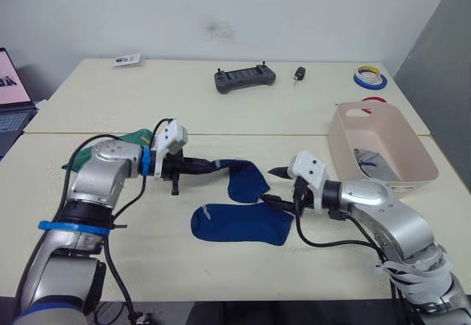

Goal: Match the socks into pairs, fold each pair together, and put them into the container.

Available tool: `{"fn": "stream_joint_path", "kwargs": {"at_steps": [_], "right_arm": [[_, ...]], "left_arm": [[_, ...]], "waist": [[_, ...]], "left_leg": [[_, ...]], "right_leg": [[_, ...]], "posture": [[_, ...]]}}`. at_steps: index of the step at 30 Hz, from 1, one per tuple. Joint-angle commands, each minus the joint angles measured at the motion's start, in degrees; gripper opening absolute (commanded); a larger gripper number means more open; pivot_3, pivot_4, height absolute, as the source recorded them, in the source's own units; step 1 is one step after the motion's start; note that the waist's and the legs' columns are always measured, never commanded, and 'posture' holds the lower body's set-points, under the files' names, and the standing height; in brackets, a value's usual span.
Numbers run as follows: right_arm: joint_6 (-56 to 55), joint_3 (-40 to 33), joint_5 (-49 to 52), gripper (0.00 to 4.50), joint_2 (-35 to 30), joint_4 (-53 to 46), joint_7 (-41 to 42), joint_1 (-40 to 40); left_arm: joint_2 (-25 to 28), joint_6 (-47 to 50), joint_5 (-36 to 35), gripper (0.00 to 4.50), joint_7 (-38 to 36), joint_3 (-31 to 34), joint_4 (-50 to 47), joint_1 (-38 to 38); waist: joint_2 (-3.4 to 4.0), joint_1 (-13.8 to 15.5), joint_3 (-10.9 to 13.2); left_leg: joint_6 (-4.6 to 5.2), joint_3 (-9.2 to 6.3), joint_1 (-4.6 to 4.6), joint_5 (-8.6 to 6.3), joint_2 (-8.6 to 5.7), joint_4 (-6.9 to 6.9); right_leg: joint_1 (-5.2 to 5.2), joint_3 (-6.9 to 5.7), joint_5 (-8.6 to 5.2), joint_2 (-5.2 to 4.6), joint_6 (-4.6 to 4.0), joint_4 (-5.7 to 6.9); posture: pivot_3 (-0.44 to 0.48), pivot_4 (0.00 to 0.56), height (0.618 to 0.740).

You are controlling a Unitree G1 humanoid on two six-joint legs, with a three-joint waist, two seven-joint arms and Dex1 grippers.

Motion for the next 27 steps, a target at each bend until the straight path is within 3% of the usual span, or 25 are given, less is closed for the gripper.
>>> {"fn": "stream_joint_path", "kwargs": {"at_steps": [1, 15, 18, 25, 27], "right_arm": [[1.3, -3.1, 0.7, 3.46, 3.1, 3.2, -4.6, -0.6], [-7.5, 3.1, -4.7, 3.46, 9.7, 17.8, -8.8, -1.7], [-6.9, 4.2, -4.8, 2.81, 9.7, 18.1, -7.7, -2.0], [-7.0, 4.2, -4.8, 0.26, 8.4, 16.9, -6.1, -2.5], [-7.3, 3.7, -4.3, 0.01, 7.3, 14.9, -5.2, -2.6]], "left_arm": [[0.7, 4.5, -1.0, 0.01, 0.8, 1.4, -1.0, -1.2], [-0.3, 5.5, -0.9, 0.01, 2.2, 1.4, -2.4, -0.5], [-0.4, 5.5, -0.9, 0.0, 2.5, 1.5, -2.6, -0.4], [0.1, 5.5, -1.6, 0.0, 3.2, 2.7, -3.5, 0.3], [1.0, 6.8, -2.7, 0.0, 3.1, 3.8, -4.7, 0.9]], "waist": [[0.0, 0.0, 0.0], [0.0, 0.0, 0.0], [0.0, 0.0, 0.0], [0.0, 0.0, 0.0], [0.0, 0.0, 0.0]], "left_leg": [[-0.01, 0.0, 0.0, 0.0, 0.02, 0.0], [-0.01, 0.06, -0.01, 0.0, 0.04, -0.01], [-0.01, 0.07, -0.01, 0.01, 0.04, 0.0], [-0.01, 0.06, -0.01, 0.0, 0.04, -0.01], [-0.01, 0.06, -0.01, 0.0, 0.04, -0.01]], "right_leg": [[0.0, 0.01, 0.0, 0.0, 0.0, 0.0], [-0.06, 0.06, 0.0, -0.01, 0.0, 0.01], [-0.06, 0.06, 0.0, -0.01, 0.0, 0.01], [-0.06, 0.05, 0.0, -0.06, 0.0, 0.01], [-0.06, 0.06, 0.0, -0.07, 0.0, 0.01]], "posture": [[0.0, 0.15, 0.74], [0.0, 0.15, 0.74], [0.0, 0.15, 0.74], [0.0, 0.15, 0.74], [0.0, 0.15, 0.74]]}}
